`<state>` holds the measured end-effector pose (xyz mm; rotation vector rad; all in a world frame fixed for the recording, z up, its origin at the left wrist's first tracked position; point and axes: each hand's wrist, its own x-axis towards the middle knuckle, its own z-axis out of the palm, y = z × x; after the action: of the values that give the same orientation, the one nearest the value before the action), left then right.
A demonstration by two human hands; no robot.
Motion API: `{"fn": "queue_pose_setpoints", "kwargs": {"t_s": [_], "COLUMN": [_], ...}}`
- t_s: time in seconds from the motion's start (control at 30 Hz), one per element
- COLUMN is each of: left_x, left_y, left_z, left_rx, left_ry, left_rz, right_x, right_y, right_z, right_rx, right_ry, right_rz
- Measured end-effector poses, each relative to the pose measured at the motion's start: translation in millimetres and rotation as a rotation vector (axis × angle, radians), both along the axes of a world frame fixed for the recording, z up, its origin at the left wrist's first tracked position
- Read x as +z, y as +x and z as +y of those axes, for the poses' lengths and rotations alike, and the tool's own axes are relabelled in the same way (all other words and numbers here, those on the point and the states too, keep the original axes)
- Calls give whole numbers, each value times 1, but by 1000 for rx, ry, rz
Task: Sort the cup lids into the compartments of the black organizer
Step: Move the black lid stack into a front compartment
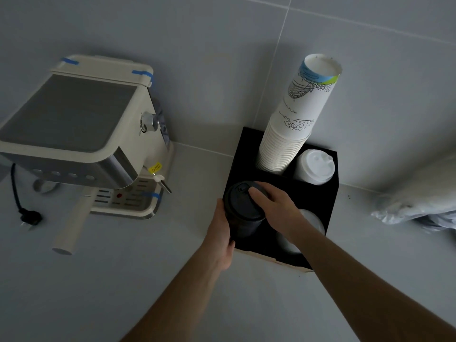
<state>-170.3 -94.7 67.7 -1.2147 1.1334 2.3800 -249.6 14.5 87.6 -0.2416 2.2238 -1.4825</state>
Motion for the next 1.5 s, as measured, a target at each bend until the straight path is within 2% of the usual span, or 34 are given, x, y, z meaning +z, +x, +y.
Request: {"fn": "queue_pose_setpoints", "kwargs": {"t_s": [0.4,0.7,0.97,1.33,1.5], "left_x": [-6,-5,-4,4,13], "left_y": [-7,-17,-16,14,19], "left_z": [4,9,6,-7,-14], "left_rx": [3,14,24,2,-69], "left_ry": [-41,31,36,-38,-239], "left_rz": [-32,-34,-45,37,143], "right_x": [-3,0,-4,11,17], "right_y": [-2,-21,-13,-6,-9], "right_z": [3,13,12,20,33], "right_rx": [-14,104,13,-85,-56], "right_ry": [-6,26,-25,-54,-32], "right_rz": [-48,-41,-72,-94,-127]}}
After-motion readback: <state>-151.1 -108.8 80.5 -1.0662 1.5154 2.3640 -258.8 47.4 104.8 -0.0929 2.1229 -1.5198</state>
